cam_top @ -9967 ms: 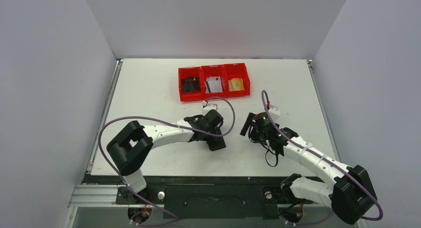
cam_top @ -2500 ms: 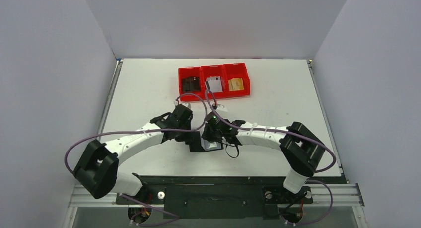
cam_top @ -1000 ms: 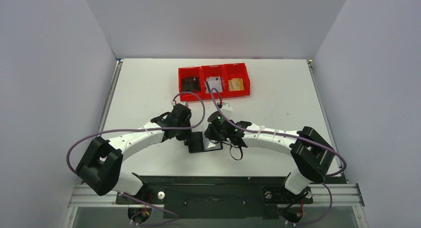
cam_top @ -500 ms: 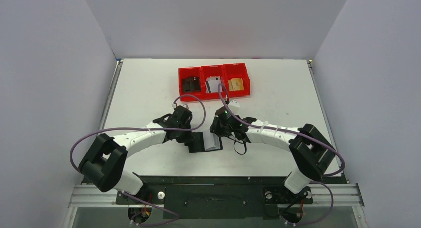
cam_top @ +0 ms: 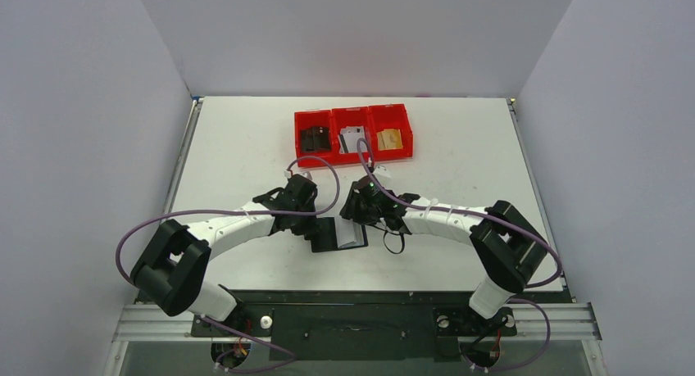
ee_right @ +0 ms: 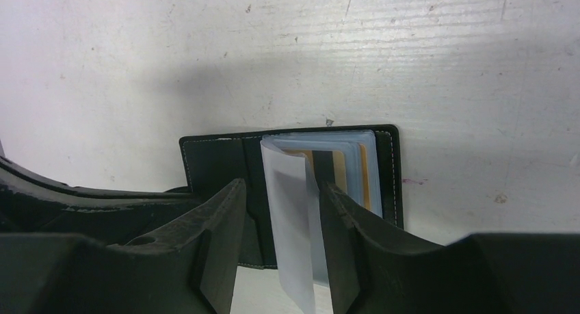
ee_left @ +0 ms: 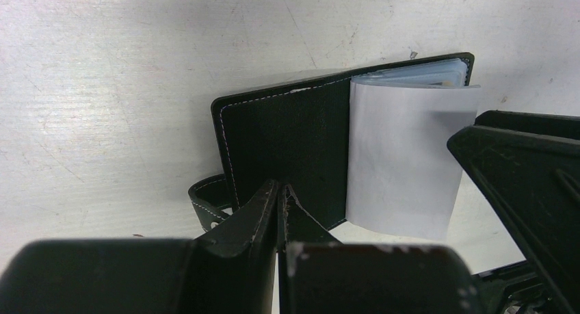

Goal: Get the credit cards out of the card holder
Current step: Remove the credit card from the card holder.

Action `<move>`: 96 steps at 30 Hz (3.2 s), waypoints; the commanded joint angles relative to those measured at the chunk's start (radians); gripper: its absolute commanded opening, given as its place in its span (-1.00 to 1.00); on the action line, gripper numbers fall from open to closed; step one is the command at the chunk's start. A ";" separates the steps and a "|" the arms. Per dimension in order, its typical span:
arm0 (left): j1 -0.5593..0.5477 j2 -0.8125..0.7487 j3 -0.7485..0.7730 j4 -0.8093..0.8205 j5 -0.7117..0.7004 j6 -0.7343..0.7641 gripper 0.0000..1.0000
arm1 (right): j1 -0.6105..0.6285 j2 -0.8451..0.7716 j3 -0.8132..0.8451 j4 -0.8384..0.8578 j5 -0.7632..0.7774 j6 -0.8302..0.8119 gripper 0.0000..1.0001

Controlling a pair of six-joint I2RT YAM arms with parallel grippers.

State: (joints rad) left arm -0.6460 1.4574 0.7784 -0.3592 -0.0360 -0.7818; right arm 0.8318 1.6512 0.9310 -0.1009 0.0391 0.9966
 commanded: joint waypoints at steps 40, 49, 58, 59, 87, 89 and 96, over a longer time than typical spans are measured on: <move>0.008 -0.336 0.037 -0.212 -0.043 0.042 -1.00 | 0.093 0.230 0.165 0.181 -0.182 0.127 -0.16; 0.006 -0.321 0.040 -0.189 0.022 0.046 -1.00 | 0.101 0.221 0.134 0.236 -0.188 0.159 -0.03; 0.006 -0.300 0.046 -0.174 0.063 0.052 -1.00 | 0.087 0.139 0.026 0.308 -0.131 0.222 0.00; 0.006 -0.300 0.051 -0.173 0.068 0.051 -1.00 | 0.087 0.133 0.007 0.331 -0.132 0.240 0.00; 0.082 -0.158 0.189 -0.165 0.104 0.018 -1.00 | 0.197 0.174 0.085 0.174 -0.042 0.165 -0.47; 0.111 -0.147 0.190 -0.154 0.123 0.009 -1.00 | 0.200 0.186 0.091 0.165 -0.042 0.157 -0.53; 0.197 -0.074 0.196 -0.101 0.193 -0.003 -1.00 | 0.202 0.240 0.128 0.128 -0.052 0.131 -0.76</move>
State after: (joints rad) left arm -0.4759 1.3407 0.9215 -0.5266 0.0998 -0.7746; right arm 1.0229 1.8584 1.0042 0.0525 -0.0307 1.1564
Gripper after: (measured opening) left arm 0.003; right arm 0.146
